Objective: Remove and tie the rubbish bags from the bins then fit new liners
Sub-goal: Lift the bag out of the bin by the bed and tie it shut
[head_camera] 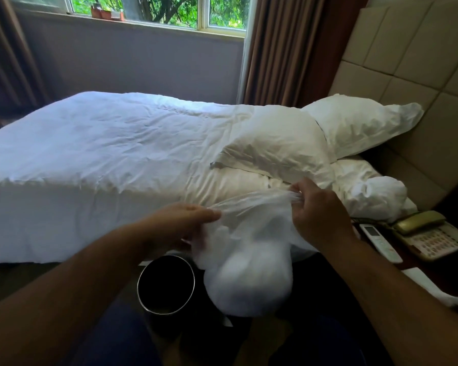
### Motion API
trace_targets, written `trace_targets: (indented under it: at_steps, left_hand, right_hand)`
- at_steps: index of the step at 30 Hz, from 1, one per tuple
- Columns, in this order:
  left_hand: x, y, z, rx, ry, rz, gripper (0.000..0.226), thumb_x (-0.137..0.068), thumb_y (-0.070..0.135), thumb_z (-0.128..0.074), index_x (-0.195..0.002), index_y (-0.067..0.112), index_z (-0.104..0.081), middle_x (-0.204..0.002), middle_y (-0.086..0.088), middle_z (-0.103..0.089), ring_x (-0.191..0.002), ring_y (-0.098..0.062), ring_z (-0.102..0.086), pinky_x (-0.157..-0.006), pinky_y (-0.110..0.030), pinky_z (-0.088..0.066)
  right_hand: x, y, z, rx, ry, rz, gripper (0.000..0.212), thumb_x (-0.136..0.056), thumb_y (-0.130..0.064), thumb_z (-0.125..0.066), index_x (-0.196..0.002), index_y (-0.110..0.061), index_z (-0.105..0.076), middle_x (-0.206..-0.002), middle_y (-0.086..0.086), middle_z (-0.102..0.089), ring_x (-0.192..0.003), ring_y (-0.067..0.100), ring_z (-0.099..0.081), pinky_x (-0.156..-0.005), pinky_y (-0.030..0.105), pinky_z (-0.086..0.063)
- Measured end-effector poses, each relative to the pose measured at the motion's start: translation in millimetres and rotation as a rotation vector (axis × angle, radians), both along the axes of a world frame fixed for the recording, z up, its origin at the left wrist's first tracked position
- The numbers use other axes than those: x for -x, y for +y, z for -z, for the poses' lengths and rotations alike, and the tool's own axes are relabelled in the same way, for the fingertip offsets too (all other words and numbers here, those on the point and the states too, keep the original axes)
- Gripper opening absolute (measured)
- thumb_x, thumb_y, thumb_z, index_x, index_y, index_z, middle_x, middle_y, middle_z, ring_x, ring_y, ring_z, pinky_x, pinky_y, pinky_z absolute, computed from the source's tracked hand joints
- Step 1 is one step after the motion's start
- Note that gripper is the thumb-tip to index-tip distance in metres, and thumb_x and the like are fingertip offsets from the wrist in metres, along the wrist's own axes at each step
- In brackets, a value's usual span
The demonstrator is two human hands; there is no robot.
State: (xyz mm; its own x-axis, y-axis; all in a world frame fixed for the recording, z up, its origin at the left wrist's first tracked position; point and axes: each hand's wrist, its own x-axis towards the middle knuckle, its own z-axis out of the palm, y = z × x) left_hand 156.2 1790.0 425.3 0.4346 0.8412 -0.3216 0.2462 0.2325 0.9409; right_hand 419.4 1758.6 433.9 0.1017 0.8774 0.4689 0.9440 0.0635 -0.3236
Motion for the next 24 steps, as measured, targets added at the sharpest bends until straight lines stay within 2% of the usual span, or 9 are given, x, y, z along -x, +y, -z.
trace_targets:
  at_steps: [4,6,8,10,12,14,17,20,24]
  left_hand:
    - [18.5,6.5,-8.1,0.112,-0.212,0.222,0.036,-0.061,0.01,-0.074,-0.081,0.023,-0.047,-0.069,-0.002,-0.043,-0.053,-0.014,-0.049,-0.053,-0.026,-0.04]
    - [23.4,9.5,-3.2,0.029,-0.042,0.248,0.031,-0.065,0.004,-0.07,-0.088,0.016,-0.053,-0.069,-0.002,-0.045,-0.052,-0.011,-0.046,-0.051,-0.024,-0.037]
    - [19.4,9.4,3.5,-0.155,0.258,0.179,0.021,-0.082,0.008,-0.072,-0.099,0.015,-0.063,-0.072,-0.002,-0.053,-0.052,-0.01,-0.049,-0.049,-0.021,-0.039]
    - [10.2,4.7,14.8,-0.17,0.341,0.13,0.022,-0.091,0.038,-0.067,-0.107,0.022,-0.065,-0.086,0.0,-0.063,-0.064,-0.012,-0.06,-0.055,-0.02,-0.046]
    - [2.7,-2.6,33.2,0.058,0.235,0.113,0.056,-0.076,0.069,-0.059,-0.114,0.028,-0.064,-0.104,0.001,-0.07,-0.086,-0.021,-0.071,-0.067,-0.028,-0.054]
    - [-5.9,-11.4,50.9,0.031,0.17,0.185,0.056,-0.073,0.075,-0.063,-0.104,0.028,-0.067,-0.098,0.0,-0.073,-0.089,-0.02,-0.072,-0.073,-0.032,-0.052]
    - [-24.7,-17.6,69.9,-0.165,0.128,0.05,0.037,-0.084,0.056,-0.063,-0.083,0.021,-0.074,-0.071,0.002,-0.066,-0.064,-0.011,-0.061,-0.066,-0.035,-0.049]
    - [-36.9,-16.5,69.5,0.031,-0.047,-0.281,0.036,-0.099,0.042,-0.053,-0.086,0.014,-0.072,-0.067,0.005,-0.062,-0.049,-0.006,-0.055,-0.052,-0.023,-0.043]
    - [-29.8,-3.3,57.8,0.233,-0.346,-0.412,0.03,-0.099,0.037,-0.054,-0.076,0.018,-0.057,-0.055,0.004,-0.044,-0.04,-0.007,-0.039,-0.044,-0.018,-0.028]
  right_hand:
    - [-14.2,0.1,12.7,0.052,0.09,0.092,0.023,-0.091,-0.012,-0.056,-0.112,-0.012,-0.066,-0.093,0.018,-0.071,-0.09,0.039,-0.066,-0.071,0.032,-0.042]
    - [-19.7,-0.1,13.8,0.068,0.122,0.114,0.021,-0.09,-0.013,-0.058,-0.109,-0.013,-0.067,-0.094,0.018,-0.072,-0.091,0.038,-0.066,-0.071,0.029,-0.038]
    - [-20.0,0.2,10.6,0.069,0.159,0.115,0.022,-0.09,-0.014,-0.059,-0.109,-0.012,-0.068,-0.095,0.017,-0.072,-0.092,0.036,-0.066,-0.072,0.027,-0.037]
    - [-15.5,1.1,6.5,0.065,0.181,0.098,0.023,-0.091,-0.016,-0.059,-0.111,-0.011,-0.069,-0.095,0.016,-0.072,-0.091,0.034,-0.065,-0.072,0.027,-0.038]
    - [-8.1,1.7,2.5,0.047,0.185,0.067,0.024,-0.092,-0.017,-0.058,-0.112,-0.011,-0.069,-0.095,0.015,-0.072,-0.091,0.034,-0.066,-0.073,0.027,-0.039]
    - [-1.1,2.0,-0.8,0.014,0.178,0.052,0.026,-0.092,-0.017,-0.057,-0.114,-0.01,-0.069,-0.097,0.014,-0.073,-0.092,0.033,-0.066,-0.073,0.026,-0.039]
    - [1.6,2.6,-6.9,-0.039,0.164,0.058,0.023,-0.093,-0.019,-0.059,-0.112,-0.011,-0.07,-0.095,0.013,-0.073,-0.089,0.032,-0.065,-0.071,0.027,-0.039]
    - [-6.3,2.0,-9.9,-0.044,0.15,0.067,0.02,-0.092,-0.022,-0.061,-0.108,-0.014,-0.069,-0.089,0.01,-0.071,-0.086,0.031,-0.065,-0.069,0.029,-0.04]
    - [-17.2,-1.9,1.0,0.075,0.153,-0.095,0.027,-0.088,-0.035,-0.073,-0.109,-0.017,-0.071,-0.078,-0.004,-0.063,-0.076,0.02,-0.063,-0.069,0.024,-0.04]
